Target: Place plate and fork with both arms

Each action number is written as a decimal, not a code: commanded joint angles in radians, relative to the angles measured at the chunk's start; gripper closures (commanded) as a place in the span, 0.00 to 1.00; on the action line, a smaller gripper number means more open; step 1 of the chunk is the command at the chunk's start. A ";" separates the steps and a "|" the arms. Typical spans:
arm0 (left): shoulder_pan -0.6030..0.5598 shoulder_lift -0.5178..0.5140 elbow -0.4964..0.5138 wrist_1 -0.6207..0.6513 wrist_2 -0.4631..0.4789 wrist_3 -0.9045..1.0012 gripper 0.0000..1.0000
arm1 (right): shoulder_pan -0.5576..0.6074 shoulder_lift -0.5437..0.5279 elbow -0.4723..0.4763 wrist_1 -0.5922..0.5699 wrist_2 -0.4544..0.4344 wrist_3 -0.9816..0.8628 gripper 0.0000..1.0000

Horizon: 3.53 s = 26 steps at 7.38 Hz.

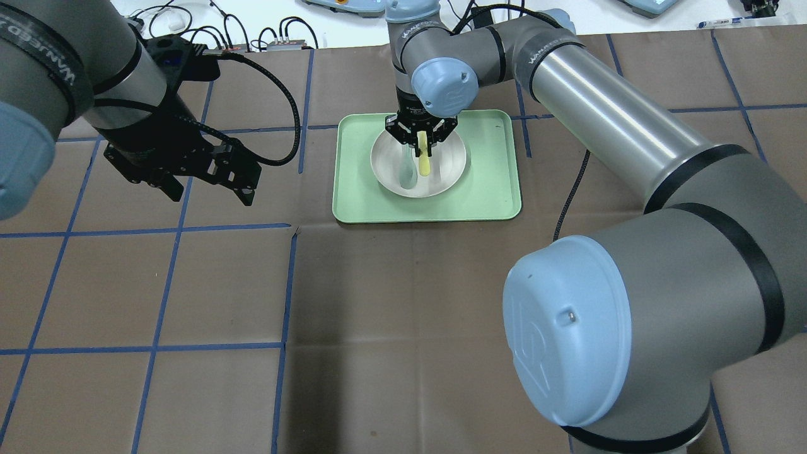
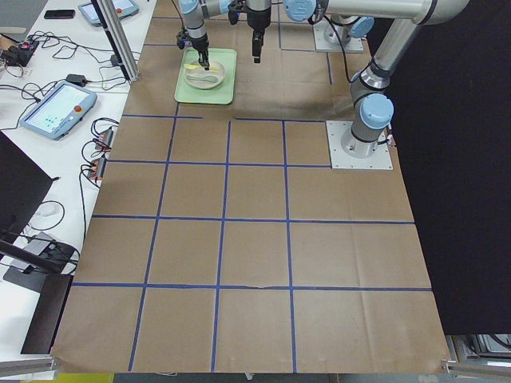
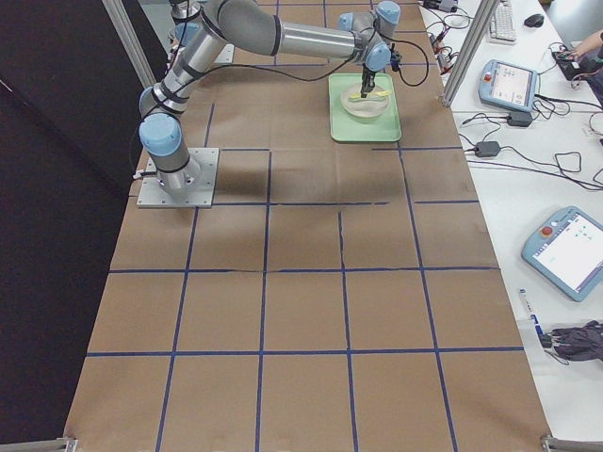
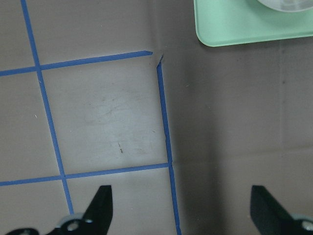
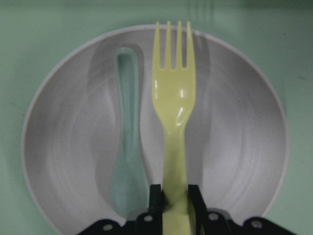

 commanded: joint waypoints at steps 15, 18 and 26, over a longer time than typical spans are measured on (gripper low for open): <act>0.000 -0.003 0.000 0.000 0.000 0.000 0.00 | -0.203 -0.066 0.243 -0.132 0.014 -0.100 0.00; 0.000 -0.005 0.000 0.000 -0.002 -0.002 0.00 | -0.209 -0.173 0.261 -0.077 0.015 -0.148 0.00; 0.000 -0.005 0.000 0.000 -0.002 -0.002 0.00 | -0.289 -0.784 0.584 0.135 0.007 -0.311 0.00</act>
